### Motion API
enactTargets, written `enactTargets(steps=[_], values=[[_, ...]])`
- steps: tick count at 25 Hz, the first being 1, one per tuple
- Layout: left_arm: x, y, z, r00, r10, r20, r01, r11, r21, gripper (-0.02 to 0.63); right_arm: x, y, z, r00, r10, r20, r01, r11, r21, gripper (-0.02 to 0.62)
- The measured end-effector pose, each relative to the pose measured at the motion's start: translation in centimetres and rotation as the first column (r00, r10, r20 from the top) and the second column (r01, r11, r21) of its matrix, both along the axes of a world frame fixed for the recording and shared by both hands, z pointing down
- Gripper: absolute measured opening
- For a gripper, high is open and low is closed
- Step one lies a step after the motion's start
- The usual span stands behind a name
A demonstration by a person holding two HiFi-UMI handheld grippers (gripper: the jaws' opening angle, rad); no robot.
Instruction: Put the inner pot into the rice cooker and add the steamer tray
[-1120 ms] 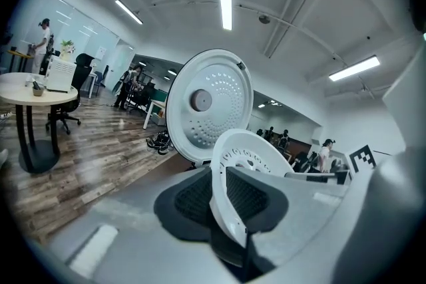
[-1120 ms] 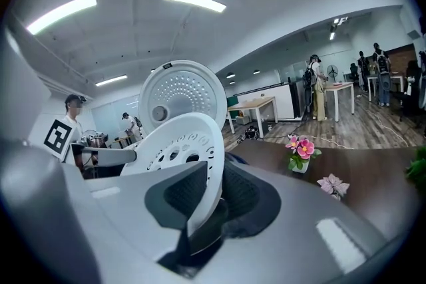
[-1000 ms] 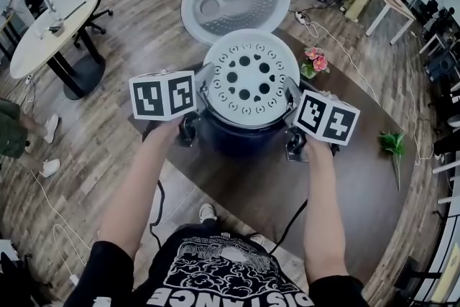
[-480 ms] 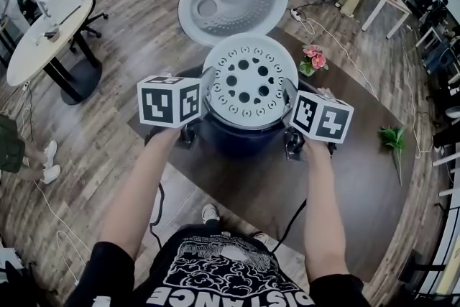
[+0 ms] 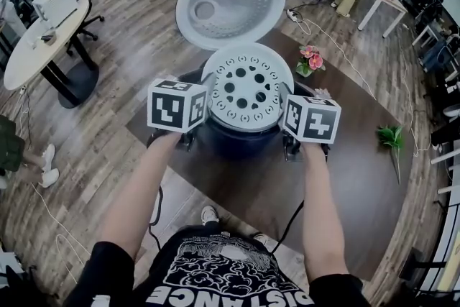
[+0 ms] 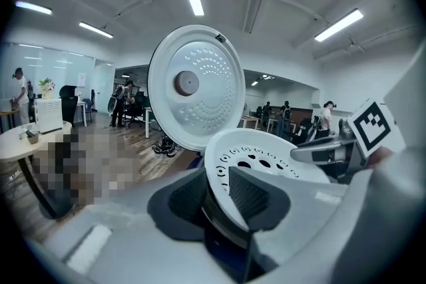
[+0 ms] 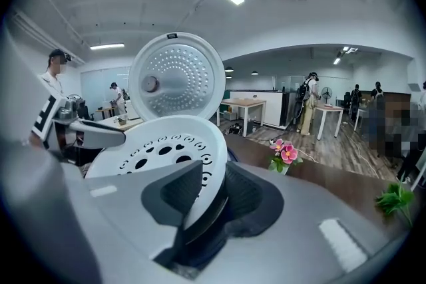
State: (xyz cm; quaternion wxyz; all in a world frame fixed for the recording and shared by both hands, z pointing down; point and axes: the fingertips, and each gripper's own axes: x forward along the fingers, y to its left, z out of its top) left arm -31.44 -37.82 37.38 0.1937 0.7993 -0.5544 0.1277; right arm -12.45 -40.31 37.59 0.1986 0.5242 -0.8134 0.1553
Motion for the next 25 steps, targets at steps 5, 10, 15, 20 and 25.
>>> enactTargets(steps=[5, 10, 15, 20, 25], values=[[-0.1, -0.3, 0.6, 0.999, 0.007, 0.041, -0.007, 1.0, -0.003, 0.106, -0.1, -0.4, 0.3, 1.0, 0.002, -0.014, -0.002, 1.0, -0.008, 0.11], [-0.3, -0.5, 1.1, 0.996, 0.013, 0.088, -0.012, 1.0, -0.008, 0.109, -0.3, -0.7, 0.5, 0.999, 0.004, -0.05, -0.004, 1.0, -0.001, 0.117], [-0.3, -0.7, 1.4, 0.994, 0.014, 0.105, -0.012, 1.0, -0.018, 0.109, -0.3, -1.0, 0.7, 0.998, 0.001, -0.065, -0.001, 1.0, 0.0, 0.118], [0.0, -0.6, 1.3, 0.995, -0.004, 0.098, 0.005, 1.0, -0.014, 0.109, 0.0, -1.1, 0.4, 0.999, -0.002, -0.051, 0.003, 1.0, 0.017, 0.117], [0.1, 0.1, 0.7, 0.995, -0.027, 0.094, 0.028, 1.0, -0.001, 0.109, 1.0, -0.4, -0.1, 0.999, 0.007, -0.033, -0.006, 0.999, 0.032, 0.118]])
